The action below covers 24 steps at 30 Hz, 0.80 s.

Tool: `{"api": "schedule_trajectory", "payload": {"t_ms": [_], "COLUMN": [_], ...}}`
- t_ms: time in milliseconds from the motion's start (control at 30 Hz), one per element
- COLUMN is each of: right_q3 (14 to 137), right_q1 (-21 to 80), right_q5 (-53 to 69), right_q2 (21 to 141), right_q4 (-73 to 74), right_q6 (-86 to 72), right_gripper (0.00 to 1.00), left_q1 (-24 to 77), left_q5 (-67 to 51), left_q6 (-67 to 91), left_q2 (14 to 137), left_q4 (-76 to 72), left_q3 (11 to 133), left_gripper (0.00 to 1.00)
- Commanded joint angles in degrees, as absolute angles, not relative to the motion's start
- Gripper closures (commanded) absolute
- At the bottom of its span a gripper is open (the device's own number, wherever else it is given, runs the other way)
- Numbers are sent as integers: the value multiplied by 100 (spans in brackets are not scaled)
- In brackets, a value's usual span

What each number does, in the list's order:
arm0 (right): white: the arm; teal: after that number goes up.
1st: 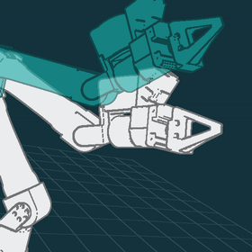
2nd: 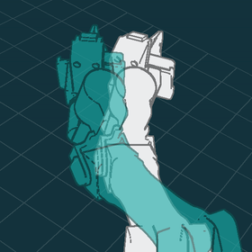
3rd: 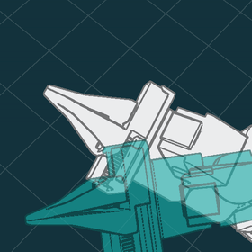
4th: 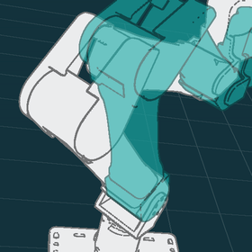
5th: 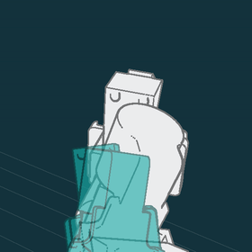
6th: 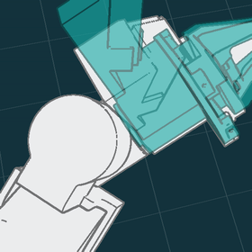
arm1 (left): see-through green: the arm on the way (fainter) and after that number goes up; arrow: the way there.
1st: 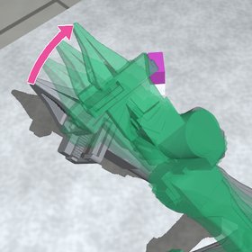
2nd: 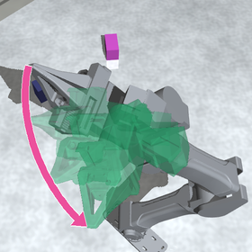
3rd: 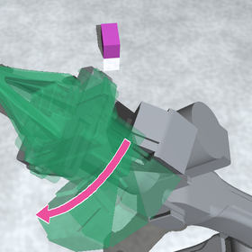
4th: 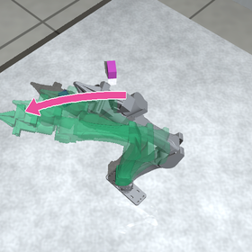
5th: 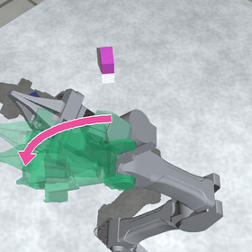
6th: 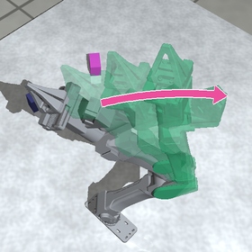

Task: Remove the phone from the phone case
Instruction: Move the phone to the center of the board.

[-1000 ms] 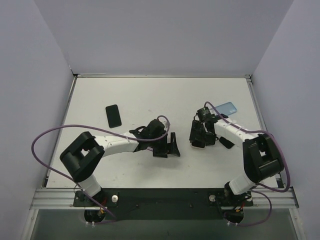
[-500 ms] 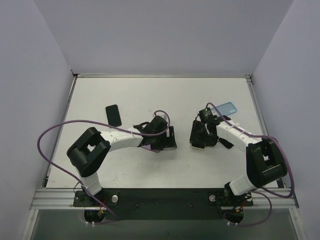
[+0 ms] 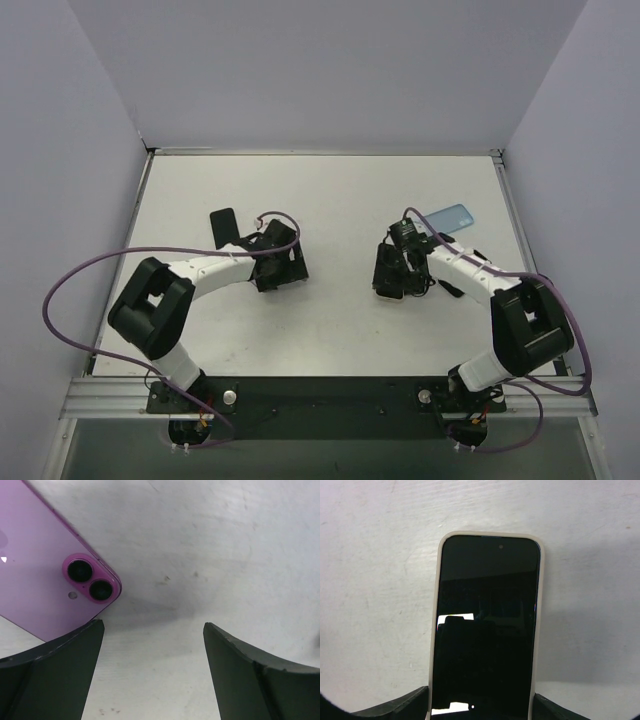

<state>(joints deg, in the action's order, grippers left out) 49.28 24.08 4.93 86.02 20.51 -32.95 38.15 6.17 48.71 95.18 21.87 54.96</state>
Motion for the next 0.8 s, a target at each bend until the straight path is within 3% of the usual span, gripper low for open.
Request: {"api": "schedule_trajectory", "payload": {"t_ms": [0, 133, 267, 467, 600, 767], "right_q3": [4992, 4843, 4440, 4395, 4412, 4509], "right_q1": [3091, 3717, 3858, 3867, 3893, 3964], "right_q5": [326, 325, 606, 685, 703, 879], "right_q2": [8323, 8148, 7762, 7515, 7497, 7488], "right_q4": [2048, 1987, 1513, 1284, 1178, 1116], "right_q6": [-3296, -3340, -3366, -3366, -3401, -3331], "right_gripper": [100, 100, 100, 100, 100, 100], "left_q1": [3411, 3305, 3296, 3270, 3436, 3568], "left_q5": [914, 783, -507, -2352, -2925, -3102], "left_q6": [4694, 4614, 4947, 6564, 7627, 8507], "left_q2": [9465, 9467, 8975, 8499, 8928, 9579], "left_q4": [2548, 2663, 2006, -955, -3095, -4507], "left_q3": [5554, 5651, 5310, 3912, 3472, 3322], "left_gripper": [8, 8, 8, 5, 3, 2]}}
